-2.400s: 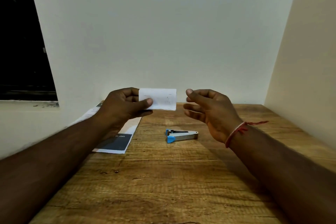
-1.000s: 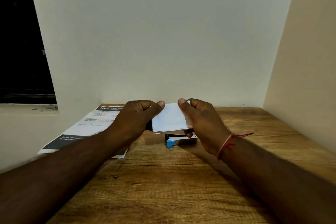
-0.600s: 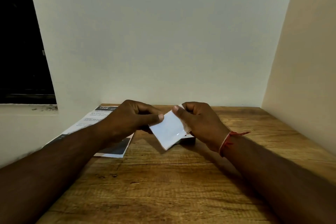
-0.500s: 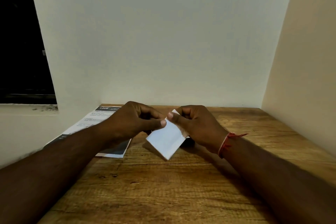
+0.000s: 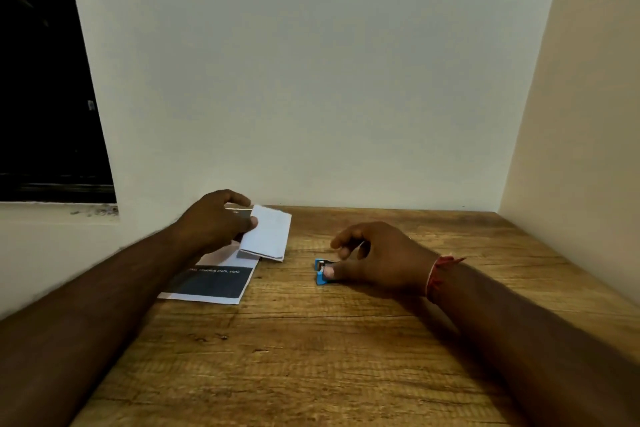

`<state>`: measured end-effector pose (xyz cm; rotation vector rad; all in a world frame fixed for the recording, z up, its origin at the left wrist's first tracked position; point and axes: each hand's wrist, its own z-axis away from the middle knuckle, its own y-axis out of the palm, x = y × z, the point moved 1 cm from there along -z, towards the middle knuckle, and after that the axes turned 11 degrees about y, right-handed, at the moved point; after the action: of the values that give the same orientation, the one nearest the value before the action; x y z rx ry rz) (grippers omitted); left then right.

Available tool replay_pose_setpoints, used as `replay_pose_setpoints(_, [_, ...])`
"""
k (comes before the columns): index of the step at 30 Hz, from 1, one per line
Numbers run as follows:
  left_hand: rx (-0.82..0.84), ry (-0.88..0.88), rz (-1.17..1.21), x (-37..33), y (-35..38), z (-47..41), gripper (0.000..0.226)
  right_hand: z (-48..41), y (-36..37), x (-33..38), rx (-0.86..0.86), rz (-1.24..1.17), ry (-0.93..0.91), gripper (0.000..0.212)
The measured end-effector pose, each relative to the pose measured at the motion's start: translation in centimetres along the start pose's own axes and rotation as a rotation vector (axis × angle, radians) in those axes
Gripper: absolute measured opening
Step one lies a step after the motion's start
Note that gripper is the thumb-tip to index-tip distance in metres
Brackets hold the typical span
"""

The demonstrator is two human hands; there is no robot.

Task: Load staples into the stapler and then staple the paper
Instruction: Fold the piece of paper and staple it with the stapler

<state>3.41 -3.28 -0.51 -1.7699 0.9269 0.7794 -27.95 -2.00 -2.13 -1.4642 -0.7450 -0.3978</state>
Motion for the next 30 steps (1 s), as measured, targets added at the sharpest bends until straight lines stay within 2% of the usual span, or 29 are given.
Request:
replay_pose_setpoints(3, [0.051,-0.009,-0.170,1.1,0.2,-0.6,0.036,0.4,-0.3,0.3,-0.002,0.155,-0.047,0.050])
replay_pose_setpoints(6, [0.101,0.013,-0.302,1.3,0.3,-0.9,0.034,0.4,0.0,0.6,-0.026,0.171,-0.047,0.048])
replay_pose_setpoints(12, [0.199,0.092,-0.495,0.6,0.9,-0.1,0.026,-0.2,-0.6,0.0,-0.294,0.217,0.098,0.072])
replay_pose_setpoints(20, [0.221,0.096,-0.519,-0.5,0.9,0.4,0.034,-0.1,-2.8,-1.2,-0.380,0.305,0.239,0.066])
replay_pose_setpoints(27, [0.090,0.061,-0.413,0.2,-0.4,-0.5,0.032,-0.1,-3.5,-1.4,-0.383,0.359,0.302,0.067])
replay_pose_setpoints(30, [0.087,0.015,-0.480,1.0,-1.1,-0.8,0.037,-0.2,-3.6,-1.6,-0.381,0.364,0.312,0.066])
